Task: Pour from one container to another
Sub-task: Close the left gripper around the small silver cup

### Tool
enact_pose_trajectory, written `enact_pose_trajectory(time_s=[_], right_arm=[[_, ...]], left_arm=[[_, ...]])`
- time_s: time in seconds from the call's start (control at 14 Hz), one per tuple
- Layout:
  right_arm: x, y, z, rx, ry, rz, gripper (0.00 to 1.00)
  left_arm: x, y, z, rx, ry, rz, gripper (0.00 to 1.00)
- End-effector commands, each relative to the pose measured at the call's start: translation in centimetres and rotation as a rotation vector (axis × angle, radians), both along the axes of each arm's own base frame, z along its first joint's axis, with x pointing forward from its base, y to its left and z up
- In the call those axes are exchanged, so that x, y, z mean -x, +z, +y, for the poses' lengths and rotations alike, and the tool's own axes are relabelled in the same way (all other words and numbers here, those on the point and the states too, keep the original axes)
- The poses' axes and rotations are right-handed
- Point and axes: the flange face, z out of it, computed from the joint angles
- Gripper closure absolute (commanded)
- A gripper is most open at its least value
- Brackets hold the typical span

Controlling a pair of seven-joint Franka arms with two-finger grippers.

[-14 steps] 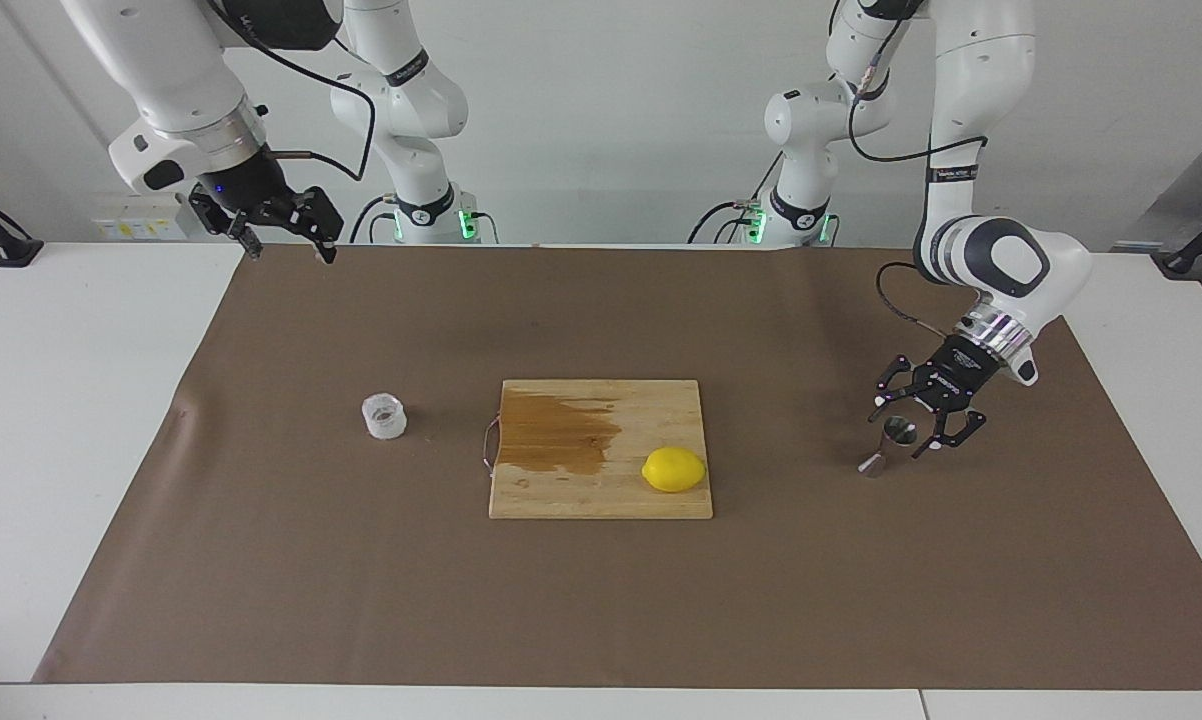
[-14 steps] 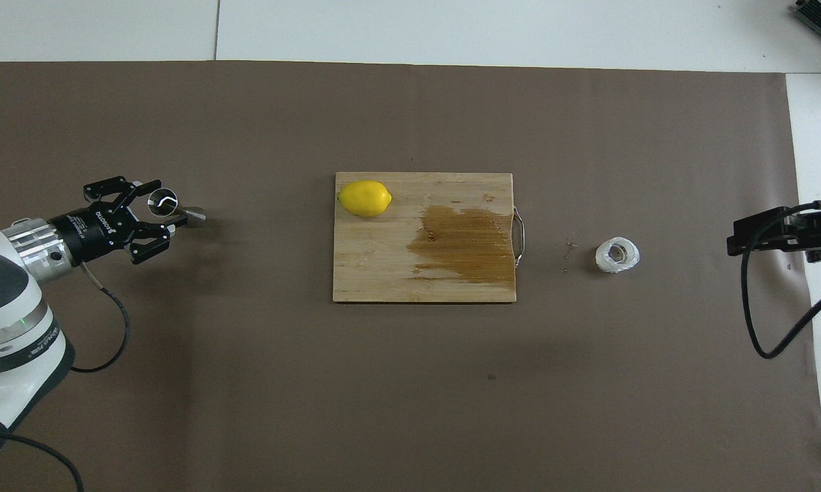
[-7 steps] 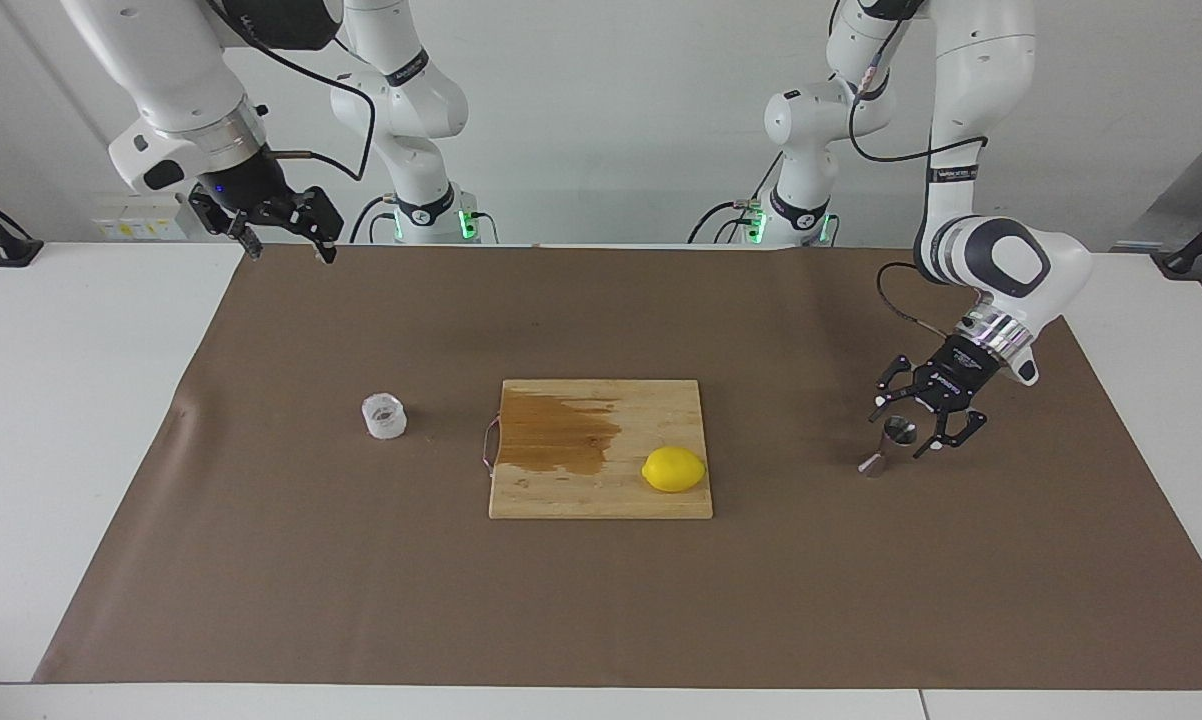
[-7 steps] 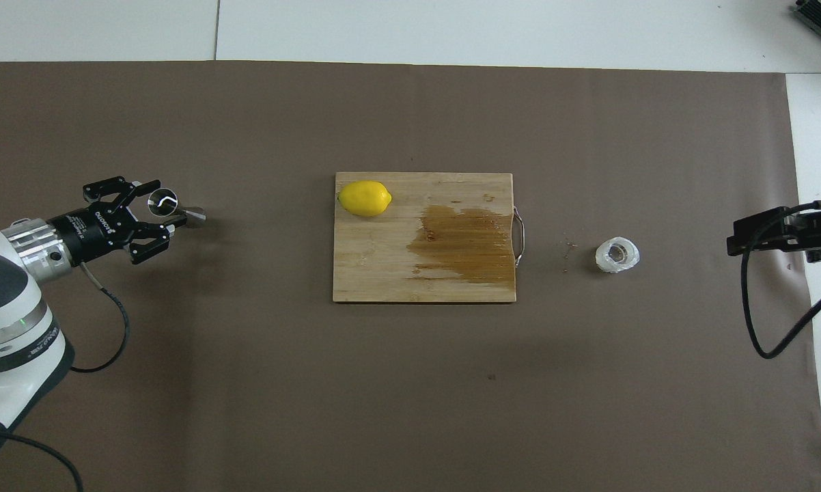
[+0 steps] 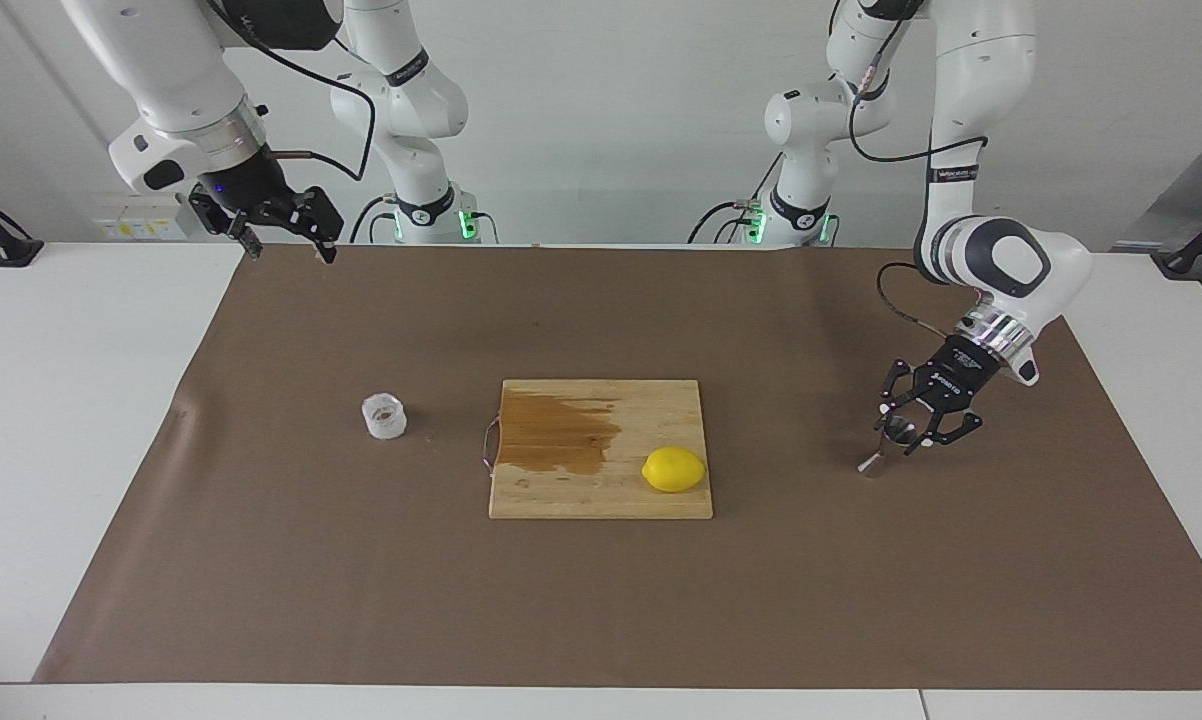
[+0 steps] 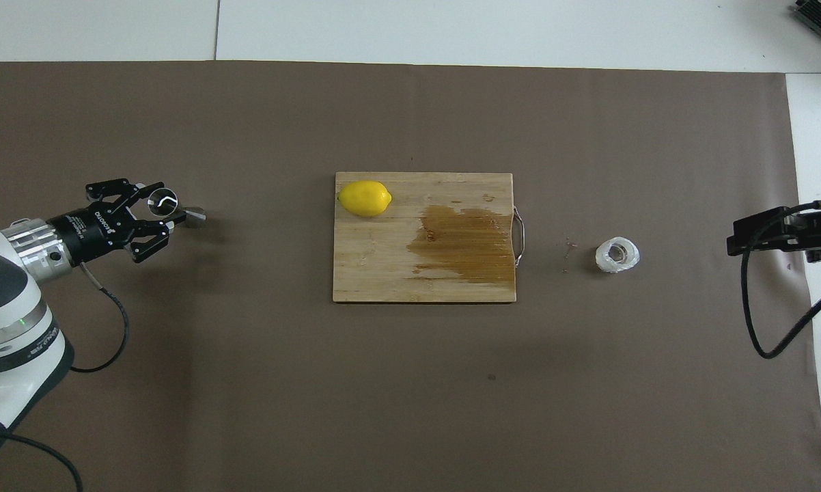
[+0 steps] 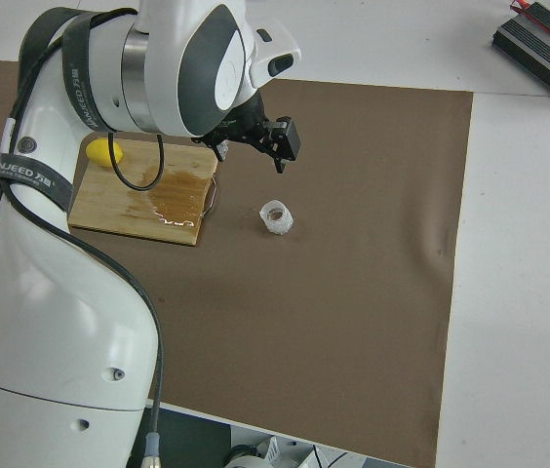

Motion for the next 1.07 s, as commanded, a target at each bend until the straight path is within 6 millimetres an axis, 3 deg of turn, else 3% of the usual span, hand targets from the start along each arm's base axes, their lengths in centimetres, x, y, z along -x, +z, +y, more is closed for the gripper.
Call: enact_pose_trajectory(time_s=[0.0,0.07,0.21,0.36,0.5,0.86,1.0], right_arm=[[0.6,0.2,0.0,-0.017,-0.005,0.004,0.00],[0.6,0.2,0.0,-0.017,-0.003,0.002,0.00],[0.6,0.2,0.0,-0.017,-0.005,0.004,0.00],[0.6,0.2,0.1,-0.017,-0.003,0.004,0.00],[0.6,0.2,0.1,-0.017,-0.003,0.004,0.00],[0.6,0.1,0.0,-0.017,-0.003,0.004,0.00],[0.6,0.1,0.0,-0.017,-0.003,0.005,0.00]], left_arm=[[-0.3,-0.2,-0.1,0.002,0.003,-0.014,0.59],[-0.3,-0.1,0.0,0.002,0.003,-0.015,0.59],[-0.3,-0.2,-0.1,0.002,0.001,-0.014,0.71],[-0.5,0.1,-0.1,-0.002,-0.004,-0.019,1.00],[-0.9,0.7,-0.2,-0.012,-0.013,-0.033,1.00],[-1.3,4.1,-3.7,0.006,-0.054,-0.050,1.00],[-1.1,6.0,-6.7,0.025,-0.072,-0.043,1.00]])
